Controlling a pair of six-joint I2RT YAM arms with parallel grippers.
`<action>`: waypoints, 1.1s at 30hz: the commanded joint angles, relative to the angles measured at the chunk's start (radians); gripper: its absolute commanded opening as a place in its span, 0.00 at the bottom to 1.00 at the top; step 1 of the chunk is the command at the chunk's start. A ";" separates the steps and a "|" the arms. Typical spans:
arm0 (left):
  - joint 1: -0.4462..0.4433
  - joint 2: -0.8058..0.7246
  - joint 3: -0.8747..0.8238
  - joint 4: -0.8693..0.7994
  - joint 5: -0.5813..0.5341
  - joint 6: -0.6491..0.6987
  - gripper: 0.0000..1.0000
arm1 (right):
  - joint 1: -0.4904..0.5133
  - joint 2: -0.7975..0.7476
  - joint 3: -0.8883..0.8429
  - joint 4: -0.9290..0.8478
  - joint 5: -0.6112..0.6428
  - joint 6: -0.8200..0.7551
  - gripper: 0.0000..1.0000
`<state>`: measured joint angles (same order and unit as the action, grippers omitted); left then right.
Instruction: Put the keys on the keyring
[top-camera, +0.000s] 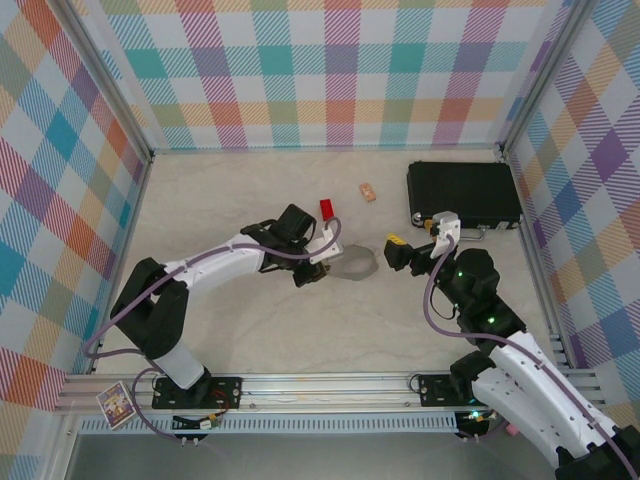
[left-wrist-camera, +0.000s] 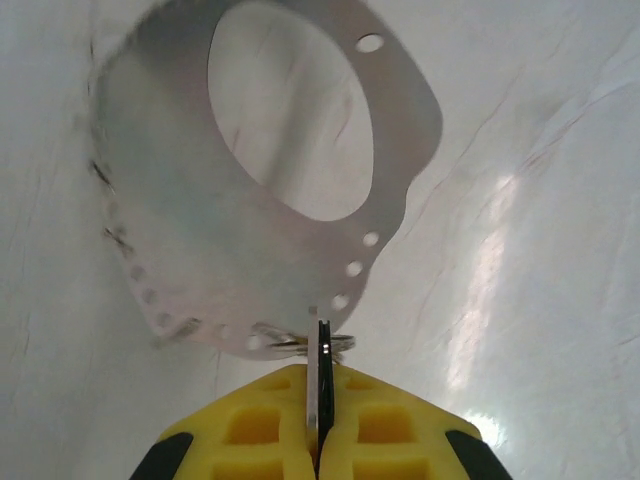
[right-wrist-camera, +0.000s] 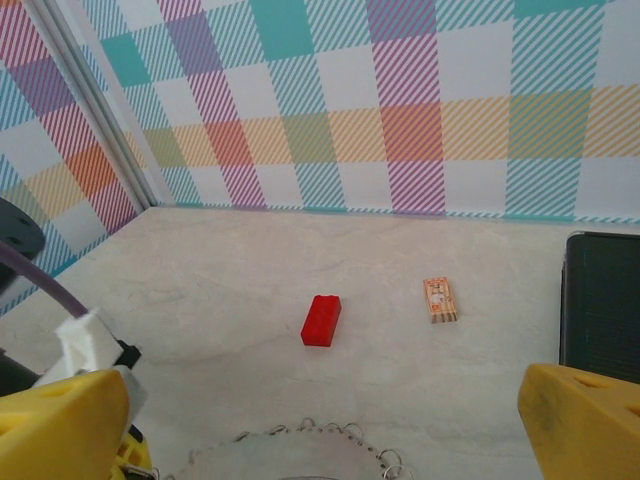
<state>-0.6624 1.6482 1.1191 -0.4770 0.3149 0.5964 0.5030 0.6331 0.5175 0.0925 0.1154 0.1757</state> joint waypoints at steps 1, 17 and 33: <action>0.015 0.035 0.025 -0.100 -0.055 0.026 0.00 | -0.004 0.003 -0.015 0.055 -0.016 0.010 0.99; 0.046 0.124 0.028 -0.304 -0.082 -0.074 0.19 | -0.004 0.004 -0.034 0.087 -0.011 -0.008 0.99; 0.105 -0.228 -0.069 -0.038 -0.135 -0.361 0.77 | -0.006 0.000 -0.027 0.025 0.092 0.005 0.99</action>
<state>-0.5903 1.5002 1.0813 -0.6521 0.2050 0.3557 0.5030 0.6323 0.4896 0.1291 0.1432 0.1753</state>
